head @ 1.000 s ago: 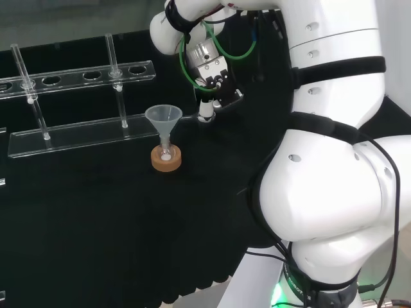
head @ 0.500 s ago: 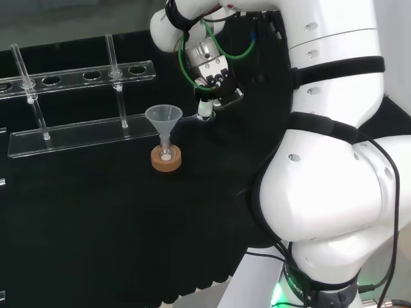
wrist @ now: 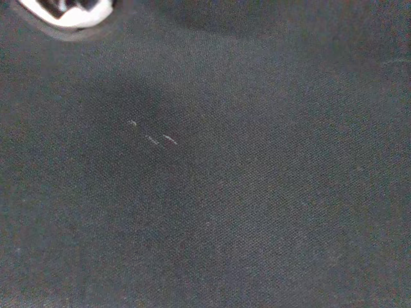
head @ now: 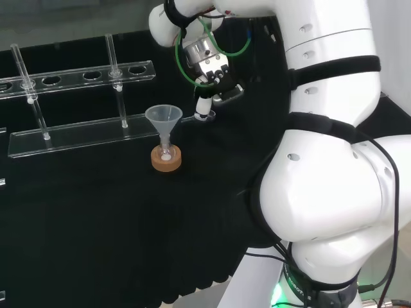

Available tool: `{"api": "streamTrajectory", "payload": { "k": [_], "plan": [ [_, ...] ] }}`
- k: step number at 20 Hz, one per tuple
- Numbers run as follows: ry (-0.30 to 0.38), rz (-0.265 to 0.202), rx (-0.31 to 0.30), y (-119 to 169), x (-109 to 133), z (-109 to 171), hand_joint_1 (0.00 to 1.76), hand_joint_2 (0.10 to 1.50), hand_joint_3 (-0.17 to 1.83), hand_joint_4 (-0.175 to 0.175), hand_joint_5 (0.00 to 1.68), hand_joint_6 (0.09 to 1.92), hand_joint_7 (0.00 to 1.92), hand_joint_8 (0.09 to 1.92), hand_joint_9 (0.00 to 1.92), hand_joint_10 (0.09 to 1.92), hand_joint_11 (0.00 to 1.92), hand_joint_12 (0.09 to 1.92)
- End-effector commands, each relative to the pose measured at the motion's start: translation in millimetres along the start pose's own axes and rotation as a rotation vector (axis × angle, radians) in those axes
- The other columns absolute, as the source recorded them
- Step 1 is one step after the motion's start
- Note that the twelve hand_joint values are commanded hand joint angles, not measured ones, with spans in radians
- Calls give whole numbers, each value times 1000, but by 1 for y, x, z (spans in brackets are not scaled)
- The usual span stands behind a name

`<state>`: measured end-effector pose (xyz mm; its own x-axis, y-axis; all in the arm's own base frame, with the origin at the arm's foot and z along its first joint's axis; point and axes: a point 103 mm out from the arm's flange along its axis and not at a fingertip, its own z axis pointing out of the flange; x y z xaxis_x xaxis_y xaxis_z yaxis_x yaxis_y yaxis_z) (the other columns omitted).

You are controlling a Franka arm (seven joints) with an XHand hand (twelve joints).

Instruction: Put the weighing funnel back on the table.

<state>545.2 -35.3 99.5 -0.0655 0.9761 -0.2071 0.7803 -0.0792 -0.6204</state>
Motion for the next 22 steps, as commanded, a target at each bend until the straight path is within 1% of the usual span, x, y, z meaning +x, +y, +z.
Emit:
{"api": "streamTrajectory", "payload": {
  "k": [1, 4, 6, 13, 22],
  "plan": [
    [12, -8, -142, -41, -8, -27, 774, 581, 558, -13, 214, 87, 2, 573, 252, 671, 188, 1349],
    [7, 1, -187, -57, -8, -35, 774, 581, 553, -12, 215, 87, 19, 581, 256, 672, 184, 1351],
    [7, 7, -202, -67, -9, -38, 782, 583, 551, -12, 218, 87, 29, 585, 263, 675, 184, 1353],
    [16, 36, -221, -103, -11, -50, 793, 587, 541, -12, 232, 87, 44, 592, 282, 673, 198, 1354],
    [25, 65, -244, -138, -16, -60, 795, 591, 534, -12, 243, 87, 45, 591, 291, 666, 214, 1351]
  ]
}}
